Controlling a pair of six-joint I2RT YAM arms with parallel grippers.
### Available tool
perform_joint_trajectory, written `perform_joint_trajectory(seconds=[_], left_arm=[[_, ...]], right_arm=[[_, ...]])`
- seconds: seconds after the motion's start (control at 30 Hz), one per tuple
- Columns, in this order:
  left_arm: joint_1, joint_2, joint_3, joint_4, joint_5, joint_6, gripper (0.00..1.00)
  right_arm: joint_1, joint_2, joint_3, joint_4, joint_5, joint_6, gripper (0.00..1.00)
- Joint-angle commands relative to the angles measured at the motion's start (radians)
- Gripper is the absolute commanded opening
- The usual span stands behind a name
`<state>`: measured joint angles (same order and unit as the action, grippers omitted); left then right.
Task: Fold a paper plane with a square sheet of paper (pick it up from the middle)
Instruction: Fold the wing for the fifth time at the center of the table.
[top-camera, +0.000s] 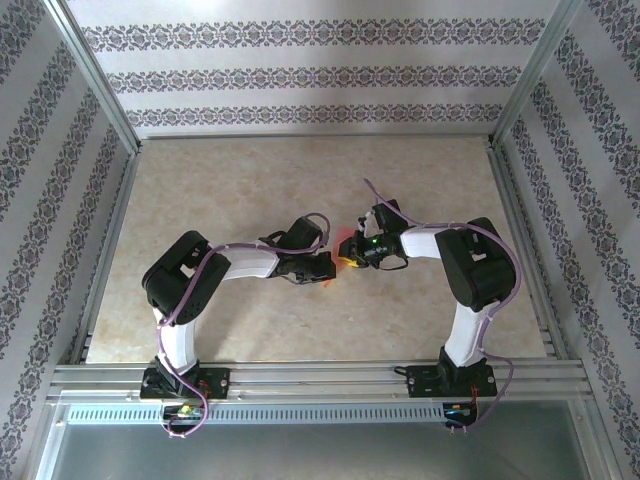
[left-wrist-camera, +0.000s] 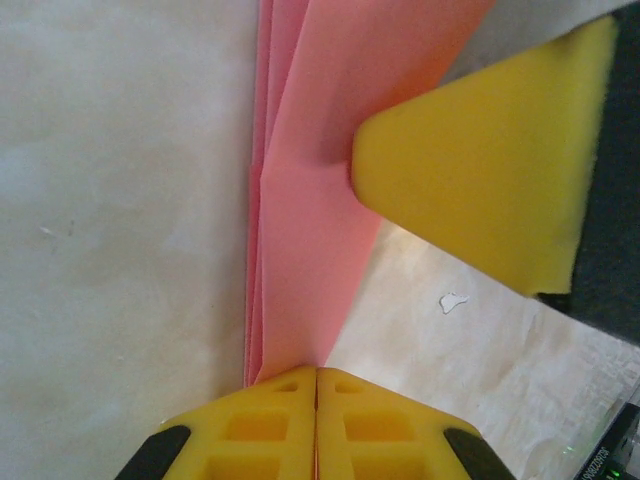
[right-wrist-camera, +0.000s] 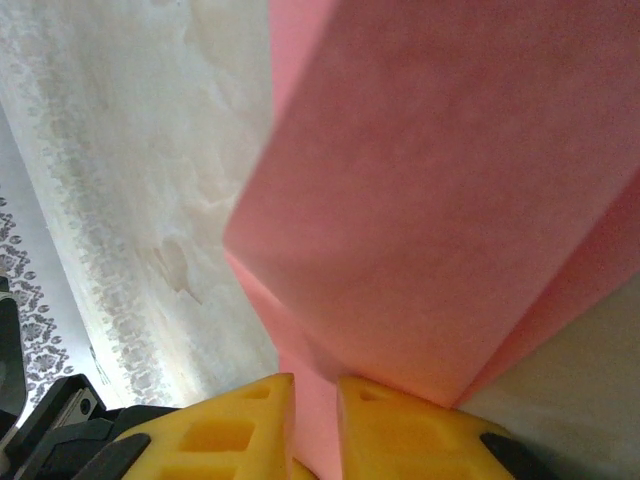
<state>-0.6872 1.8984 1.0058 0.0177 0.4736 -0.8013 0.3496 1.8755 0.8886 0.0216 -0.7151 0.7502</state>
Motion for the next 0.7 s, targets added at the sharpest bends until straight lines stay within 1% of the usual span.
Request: perform_joint_trajectory(seconds=[0.0,0.2,0.37,0.5,0.67], left_arm=[[0.0,0.011,-0.029,-0.124,-0.035,0.034,0.08],[0.0,-0.028,-0.025,-0.177,-0.022,0.061,0.09],[-0.001,-0.069,0.002,-0.143,0.032,0.047,0.11],[-0.002,-0.094,0.009,-0.124,0.05,0.033,0.12],[-0.005,-0.084,0.004,-0.114,0.054,0.025,0.13]], right_arm=[[0.02,0.093,-0.019,-0.104,0.144,-0.031,0.22],[0.028,0.101,-0.001,-0.165,0.198,-0.031,0.21],[0.034,0.109,0.013,-0.188,0.212,-0.031,0.2],[0.037,0.113,0.018,-0.194,0.213,-0.032,0.2],[0.039,0.12,0.02,-0.197,0.213,-0.032,0.19]])
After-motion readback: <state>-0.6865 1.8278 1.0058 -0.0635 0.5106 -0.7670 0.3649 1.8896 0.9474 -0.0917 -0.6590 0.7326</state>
